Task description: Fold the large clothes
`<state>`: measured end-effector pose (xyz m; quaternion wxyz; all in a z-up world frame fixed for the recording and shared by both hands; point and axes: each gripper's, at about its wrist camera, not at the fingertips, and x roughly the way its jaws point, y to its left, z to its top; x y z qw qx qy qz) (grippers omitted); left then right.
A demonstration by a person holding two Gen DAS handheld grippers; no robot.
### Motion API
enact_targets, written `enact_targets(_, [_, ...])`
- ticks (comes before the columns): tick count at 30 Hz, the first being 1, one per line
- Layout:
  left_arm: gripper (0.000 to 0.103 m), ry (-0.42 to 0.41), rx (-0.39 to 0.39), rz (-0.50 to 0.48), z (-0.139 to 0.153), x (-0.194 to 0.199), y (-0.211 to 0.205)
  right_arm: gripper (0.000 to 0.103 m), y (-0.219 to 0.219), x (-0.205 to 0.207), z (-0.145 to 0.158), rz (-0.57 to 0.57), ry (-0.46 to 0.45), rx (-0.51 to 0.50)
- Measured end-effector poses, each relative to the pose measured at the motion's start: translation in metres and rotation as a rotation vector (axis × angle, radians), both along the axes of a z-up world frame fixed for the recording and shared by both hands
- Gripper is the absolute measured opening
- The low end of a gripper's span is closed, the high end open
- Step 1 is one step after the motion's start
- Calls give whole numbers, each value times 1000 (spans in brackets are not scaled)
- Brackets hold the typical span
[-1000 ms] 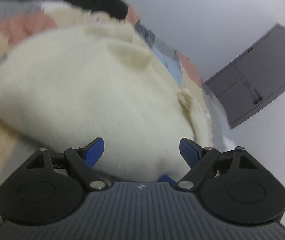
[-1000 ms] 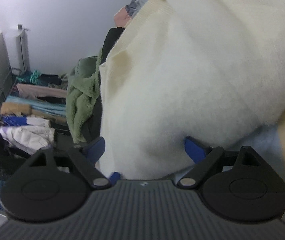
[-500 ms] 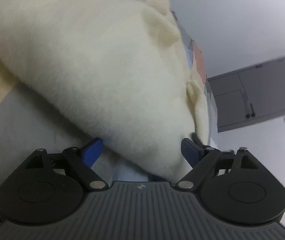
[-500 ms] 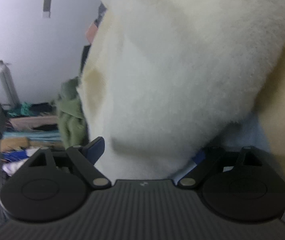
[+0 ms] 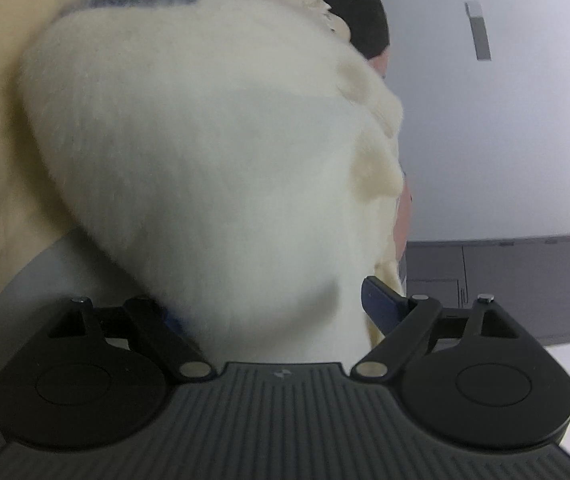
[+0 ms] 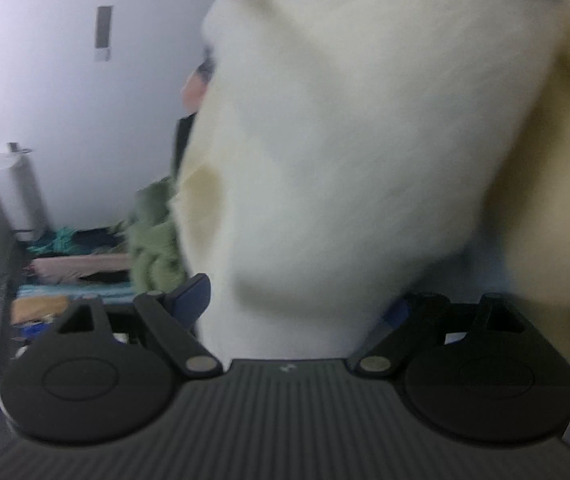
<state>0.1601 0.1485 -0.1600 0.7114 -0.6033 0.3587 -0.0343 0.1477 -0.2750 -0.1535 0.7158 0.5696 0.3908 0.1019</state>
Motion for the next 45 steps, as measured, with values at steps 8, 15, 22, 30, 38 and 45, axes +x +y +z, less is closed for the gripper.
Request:
enact_targets(8, [58,16,161,-10,7,2,-6,58,2,7,9,-14,-17,-157])
enact_targets(15, [34,-88,239,-25,34,-19,-14,40,14,2,46,18,-125,-292])
enact_targets(22, [34,-138,257,-84,85,-63,-21,41,-3,-40,87,12,-172,-275])
enact_targets(30, [47,-146,317,-181,94,-83,-37,48,-17,-63,104,63,-190,-321])
enact_targets(38, [67,-155,278,-235,87,-69,-31,70,-19,-67,100,128,-184,-335])
enact_targets(45, [68,-334,385,-212,126,-50,-38,73,-11,-44,144,146,-357,-407])
